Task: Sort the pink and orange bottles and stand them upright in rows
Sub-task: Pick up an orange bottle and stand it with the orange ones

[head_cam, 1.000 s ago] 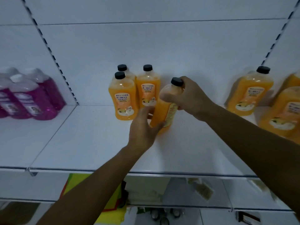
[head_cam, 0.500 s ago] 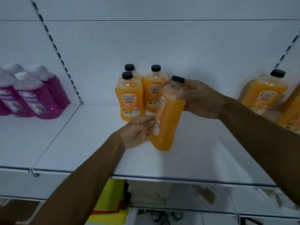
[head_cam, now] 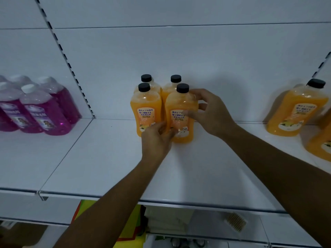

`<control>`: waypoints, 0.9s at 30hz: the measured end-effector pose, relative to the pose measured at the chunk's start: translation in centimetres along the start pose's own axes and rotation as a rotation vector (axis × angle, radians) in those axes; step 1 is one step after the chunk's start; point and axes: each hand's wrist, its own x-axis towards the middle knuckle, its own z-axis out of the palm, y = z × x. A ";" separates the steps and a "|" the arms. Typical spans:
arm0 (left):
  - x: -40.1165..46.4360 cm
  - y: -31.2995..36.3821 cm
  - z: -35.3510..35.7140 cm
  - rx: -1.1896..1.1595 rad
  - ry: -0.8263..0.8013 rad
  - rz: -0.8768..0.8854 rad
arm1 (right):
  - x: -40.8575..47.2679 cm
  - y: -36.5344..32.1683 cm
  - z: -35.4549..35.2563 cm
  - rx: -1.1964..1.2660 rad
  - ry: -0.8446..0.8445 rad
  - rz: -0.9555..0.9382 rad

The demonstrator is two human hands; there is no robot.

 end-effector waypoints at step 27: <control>-4.0 6.4 13.5 0.110 -0.634 0.378 | -10.8 4.0 -13.1 -0.313 0.422 0.167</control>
